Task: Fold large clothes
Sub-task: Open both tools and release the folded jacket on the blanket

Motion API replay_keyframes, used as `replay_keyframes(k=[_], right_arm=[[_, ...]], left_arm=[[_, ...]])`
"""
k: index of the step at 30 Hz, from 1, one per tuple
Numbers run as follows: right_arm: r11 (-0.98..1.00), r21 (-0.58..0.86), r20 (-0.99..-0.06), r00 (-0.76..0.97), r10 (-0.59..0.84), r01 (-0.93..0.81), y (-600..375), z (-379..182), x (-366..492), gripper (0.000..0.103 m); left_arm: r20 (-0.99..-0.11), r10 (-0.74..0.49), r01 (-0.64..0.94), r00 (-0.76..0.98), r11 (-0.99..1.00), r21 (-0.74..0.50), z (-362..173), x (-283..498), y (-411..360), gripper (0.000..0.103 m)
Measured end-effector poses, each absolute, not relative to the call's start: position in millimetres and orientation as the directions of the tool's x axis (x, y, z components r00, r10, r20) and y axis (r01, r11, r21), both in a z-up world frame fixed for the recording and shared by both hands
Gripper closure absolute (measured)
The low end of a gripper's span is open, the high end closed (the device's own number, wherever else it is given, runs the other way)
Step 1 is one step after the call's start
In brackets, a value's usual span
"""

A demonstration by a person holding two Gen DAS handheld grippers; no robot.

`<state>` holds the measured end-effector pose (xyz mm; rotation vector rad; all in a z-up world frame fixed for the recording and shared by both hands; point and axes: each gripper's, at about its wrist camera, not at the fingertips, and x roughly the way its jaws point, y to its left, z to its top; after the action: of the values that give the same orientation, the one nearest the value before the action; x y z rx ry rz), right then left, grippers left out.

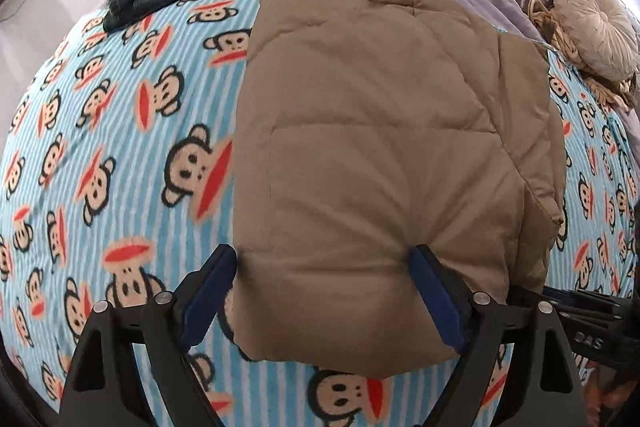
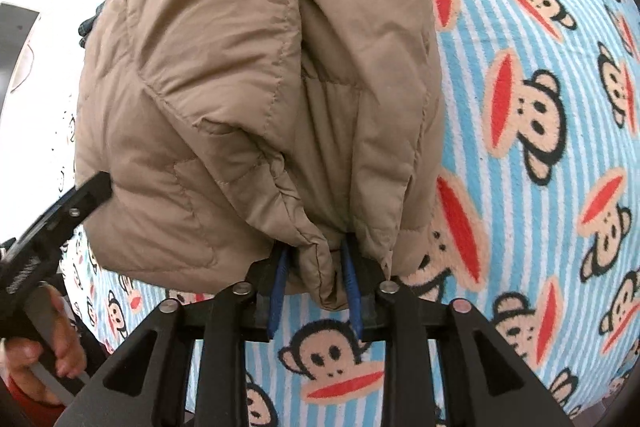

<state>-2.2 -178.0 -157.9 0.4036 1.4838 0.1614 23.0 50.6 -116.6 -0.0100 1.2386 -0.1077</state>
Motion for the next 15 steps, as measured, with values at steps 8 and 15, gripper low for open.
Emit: replay_keyframes(k=[8, 15], right_arm=[[0.933, 0.336, -0.940, 0.112, 0.323, 0.132, -180.7, -123.9, -21.1, 0.051], [0.929, 0.333, -0.941, 0.110, 0.319, 0.160, -185.6, -113.5, -44.8, 0.045]], left_arm=[[-0.947, -0.094, 0.083, 0.307, 0.994, -0.072, -112.3, 22.6, 50.6, 0.014], [-0.951, -0.091, 0.088, 0.296, 0.994, -0.067, -101.7, 15.8, 49.7, 0.014]])
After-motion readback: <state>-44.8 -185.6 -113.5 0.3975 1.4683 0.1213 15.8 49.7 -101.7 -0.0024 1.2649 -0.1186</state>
